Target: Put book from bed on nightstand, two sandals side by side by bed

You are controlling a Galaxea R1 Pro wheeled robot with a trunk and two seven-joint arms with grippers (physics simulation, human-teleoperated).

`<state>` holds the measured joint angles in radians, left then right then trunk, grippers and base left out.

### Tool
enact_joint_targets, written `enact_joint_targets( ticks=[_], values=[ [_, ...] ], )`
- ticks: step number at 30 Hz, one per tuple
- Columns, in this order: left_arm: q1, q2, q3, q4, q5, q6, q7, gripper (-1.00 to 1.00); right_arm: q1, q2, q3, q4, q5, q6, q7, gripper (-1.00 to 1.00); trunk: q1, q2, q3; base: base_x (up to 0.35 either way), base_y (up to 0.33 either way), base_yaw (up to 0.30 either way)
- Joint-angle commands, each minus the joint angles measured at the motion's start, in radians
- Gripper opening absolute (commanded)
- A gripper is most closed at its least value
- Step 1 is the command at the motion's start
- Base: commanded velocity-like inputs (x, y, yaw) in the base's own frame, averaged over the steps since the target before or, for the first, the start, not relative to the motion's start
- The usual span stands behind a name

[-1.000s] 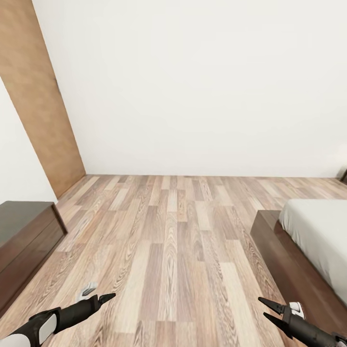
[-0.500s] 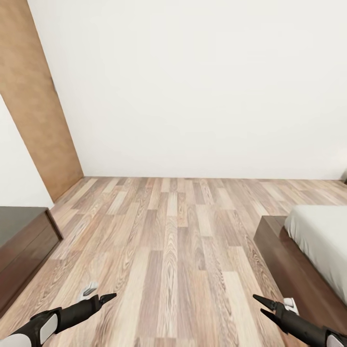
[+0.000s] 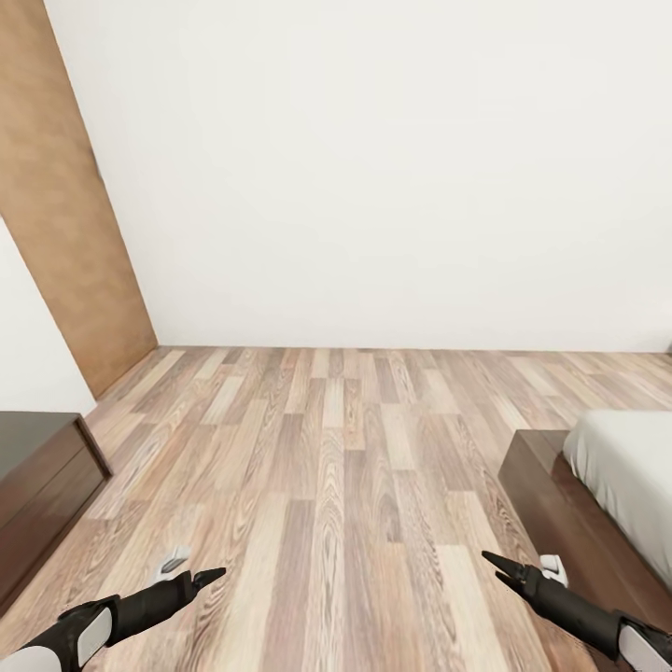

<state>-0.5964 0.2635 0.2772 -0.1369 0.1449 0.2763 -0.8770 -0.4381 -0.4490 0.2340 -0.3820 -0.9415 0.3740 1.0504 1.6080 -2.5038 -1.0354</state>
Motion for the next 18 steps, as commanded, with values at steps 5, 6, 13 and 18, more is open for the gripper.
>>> enact_joint_targets(
  ticks=[5, 6, 13, 18],
  values=[
    [0.0, 0.0, -0.003, 0.0, 0.01, 0.01, -0.002, 1.0, 0.0, -0.002, 0.003, -0.032, -0.008, 0.013, -0.001, 1.0, 0.0, 0.0, -0.001, 0.174, 0.0, 0.0],
    [0.0, 0.0, -0.003, 0.0, 0.01, 0.01, -0.002, 1.0, 0.0, -0.002, 0.003, -0.035, -0.008, 0.013, -0.002, 1.0, 0.0, 0.0, -0.001, 0.173, 0.0, 0.0],
    [0.0, -0.001, -0.003, 0.0, 0.01, 0.01, -0.002, 1.0, 0.0, -0.001, 0.007, -0.048, -0.008, 0.014, -0.013, 1.0, 0.0, 0.0, -0.001, 0.173, 0.0, 0.0],
    [0.0, -0.001, -0.003, 0.0, 0.01, 0.01, -0.002, 1.0, 0.0, 0.001, 0.008, -0.05, -0.008, 0.013, -0.033, 1.0, 0.0, 0.0, -0.001, 0.173, 0.0, 0.0]
  ],
)
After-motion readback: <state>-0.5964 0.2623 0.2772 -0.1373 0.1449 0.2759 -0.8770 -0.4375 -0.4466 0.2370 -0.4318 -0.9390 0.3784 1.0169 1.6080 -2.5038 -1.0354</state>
